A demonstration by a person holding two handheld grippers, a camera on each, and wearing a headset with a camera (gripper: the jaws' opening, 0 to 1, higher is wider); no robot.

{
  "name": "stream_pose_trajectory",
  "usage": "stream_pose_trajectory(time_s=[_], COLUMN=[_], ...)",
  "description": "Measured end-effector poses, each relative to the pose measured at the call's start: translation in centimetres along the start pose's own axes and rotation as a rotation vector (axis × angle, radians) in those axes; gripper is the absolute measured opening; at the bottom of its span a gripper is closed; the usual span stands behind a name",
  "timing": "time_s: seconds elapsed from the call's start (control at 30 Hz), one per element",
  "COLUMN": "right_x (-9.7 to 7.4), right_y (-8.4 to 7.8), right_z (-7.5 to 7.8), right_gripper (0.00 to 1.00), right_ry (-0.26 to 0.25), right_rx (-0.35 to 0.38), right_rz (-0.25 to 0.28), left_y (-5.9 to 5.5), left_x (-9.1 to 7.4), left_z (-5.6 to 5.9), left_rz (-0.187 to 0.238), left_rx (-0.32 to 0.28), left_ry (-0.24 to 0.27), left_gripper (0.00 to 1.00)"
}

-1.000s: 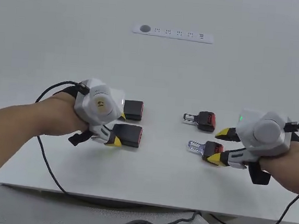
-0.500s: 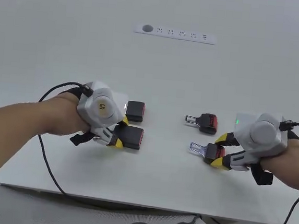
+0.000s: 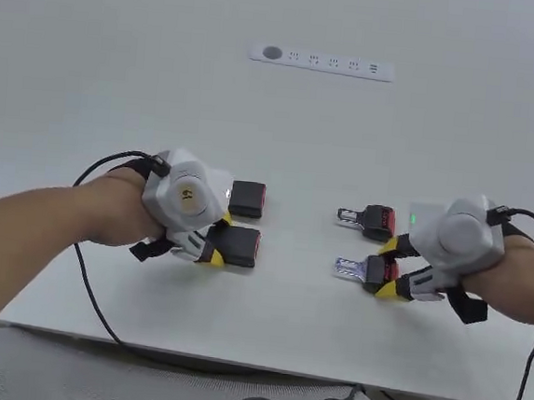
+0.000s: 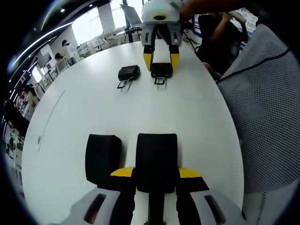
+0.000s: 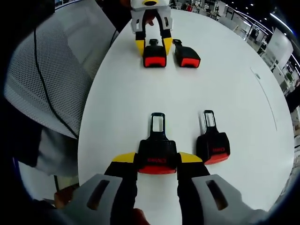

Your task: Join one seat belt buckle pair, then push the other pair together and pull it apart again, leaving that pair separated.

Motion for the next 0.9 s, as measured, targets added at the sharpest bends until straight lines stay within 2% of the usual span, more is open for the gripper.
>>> stream_pose_trajectory(time_s=[0.2, 0.37, 0.47, 0.53, 0.67, 0.9], right_x=[-0.1, 0.0, 0.1, 0.1, 0.7, 1.6], right_y=[0.2, 0.3, 0.5, 0.5, 1.7, 3.3], right_z=[-0.1, -0.1, 0.0, 0.4, -0.1, 0.1], right_gripper=[0.31, 0.31, 0.3, 0.3, 0.3, 0.3], right_ry=[0.018, 0.017, 0.01, -0.027, -0.015, -0.009], right_rx=[0.007, 0.007, 0.016, 0.022, 0.012, 0.024], right_rz=[0.014, 0.003, -0.003, -0.014, 0.0, 0.037], left_y=[0.4, 0.7, 0.5, 0.4, 0.5, 0.4], left_x=[-0.2, -0.3, -0.2, -0.1, -0.1, -0.1], left_z=[0.4, 0.7, 0.5, 0.4, 0.4, 0.3], left_rz=[-0.009, -0.019, -0.021, -0.021, -0.025, -0.025], left_rx=[-0.002, -0.006, -0.007, -0.008, -0.006, -0.009], left_ry=[0.0, 0.001, 0.003, 0.003, 0.0, -0.001], left_gripper=[0.33, 0.33, 0.33, 0.33, 0.33, 0.33])
Point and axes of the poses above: the centre of the closed fingertips' face, and the gripper's own axes: x roughly forward along the fingers, z roughly to its right, y roughly out of its top, the point moved 8 cm from there along -x, roughly backward along the fingers, and after that the axes turned 9 degrees about -x, right-handed, at the moved point
